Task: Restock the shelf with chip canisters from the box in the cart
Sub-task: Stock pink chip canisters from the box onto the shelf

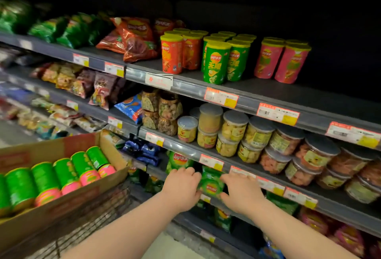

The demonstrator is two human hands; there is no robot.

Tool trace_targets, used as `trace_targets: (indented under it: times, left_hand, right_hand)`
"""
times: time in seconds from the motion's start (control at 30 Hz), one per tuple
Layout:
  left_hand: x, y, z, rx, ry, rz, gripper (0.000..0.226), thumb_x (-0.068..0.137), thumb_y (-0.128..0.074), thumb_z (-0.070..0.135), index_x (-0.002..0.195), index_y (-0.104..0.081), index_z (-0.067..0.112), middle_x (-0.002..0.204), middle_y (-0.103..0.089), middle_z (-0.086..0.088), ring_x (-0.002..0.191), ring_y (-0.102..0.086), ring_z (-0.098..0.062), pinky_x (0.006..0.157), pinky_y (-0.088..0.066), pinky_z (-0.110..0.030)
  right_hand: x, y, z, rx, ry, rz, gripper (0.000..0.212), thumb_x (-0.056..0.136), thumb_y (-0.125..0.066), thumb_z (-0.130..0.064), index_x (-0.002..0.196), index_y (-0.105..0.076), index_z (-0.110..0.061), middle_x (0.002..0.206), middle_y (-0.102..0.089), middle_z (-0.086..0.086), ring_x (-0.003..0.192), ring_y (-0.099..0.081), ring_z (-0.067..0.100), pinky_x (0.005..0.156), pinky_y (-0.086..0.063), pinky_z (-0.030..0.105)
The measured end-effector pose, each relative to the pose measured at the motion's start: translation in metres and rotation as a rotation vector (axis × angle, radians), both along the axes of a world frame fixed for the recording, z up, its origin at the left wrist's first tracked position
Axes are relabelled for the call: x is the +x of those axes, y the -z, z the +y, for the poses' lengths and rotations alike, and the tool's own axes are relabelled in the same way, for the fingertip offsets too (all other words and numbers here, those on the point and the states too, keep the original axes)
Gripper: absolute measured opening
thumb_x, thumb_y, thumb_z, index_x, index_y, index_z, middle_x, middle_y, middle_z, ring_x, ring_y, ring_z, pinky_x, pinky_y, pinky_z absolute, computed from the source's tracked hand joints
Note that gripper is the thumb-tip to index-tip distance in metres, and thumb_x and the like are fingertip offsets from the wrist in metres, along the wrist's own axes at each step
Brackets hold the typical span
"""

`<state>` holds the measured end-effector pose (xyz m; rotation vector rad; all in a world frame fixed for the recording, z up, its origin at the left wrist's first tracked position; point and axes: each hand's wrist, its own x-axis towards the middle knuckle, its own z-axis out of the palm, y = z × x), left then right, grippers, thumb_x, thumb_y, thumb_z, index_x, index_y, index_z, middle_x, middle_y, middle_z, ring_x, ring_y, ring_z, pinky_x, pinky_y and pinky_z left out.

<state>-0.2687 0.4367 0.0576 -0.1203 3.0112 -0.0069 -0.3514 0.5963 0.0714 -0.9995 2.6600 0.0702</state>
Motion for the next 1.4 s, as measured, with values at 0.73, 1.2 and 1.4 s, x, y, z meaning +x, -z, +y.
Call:
trace_targets:
  times: [0.73,1.2,1.4]
  left_hand:
    - [0.159,0.036,-0.144,0.061,-0.413,-0.190,0.040,0.089,-0.047,0.044,0.118,-0.050,0.015,0.120,-0.051,-0.007,0.115,-0.048,-0.030,0.093,-0.040,-0.040]
    - [0.266,0.046,-0.314,0.102,-0.584,-0.133,0.043,0.090,-0.047,0.044,0.124,-0.049,0.018,0.125,-0.051,-0.007,0.119,-0.047,-0.028,0.093,-0.040,-0.038]
    - [0.292,0.060,-0.351,0.143,-0.652,-0.111,0.047,0.088,-0.046,0.049,0.125,-0.051,0.021,0.125,-0.053,-0.004,0.117,-0.049,-0.026,0.093,-0.042,-0.036]
  right_hand:
    - [0.100,0.047,-0.169,0.059,-0.304,-0.112,0.044,0.090,-0.046,-0.043,0.129,-0.046,-0.025,0.132,-0.051,0.002,0.124,-0.047,0.026,0.100,-0.037,0.041]
    - [0.193,0.063,-0.360,0.119,-0.470,-0.133,0.052,0.091,-0.046,-0.044,0.138,-0.040,-0.023,0.139,-0.046,0.003,0.130,-0.041,0.026,0.104,-0.033,0.042]
    - [0.212,0.065,-0.400,0.135,-0.520,-0.137,0.039,0.089,-0.049,-0.042,0.122,-0.050,-0.020,0.127,-0.053,0.005,0.121,-0.048,0.026,0.099,-0.035,0.040]
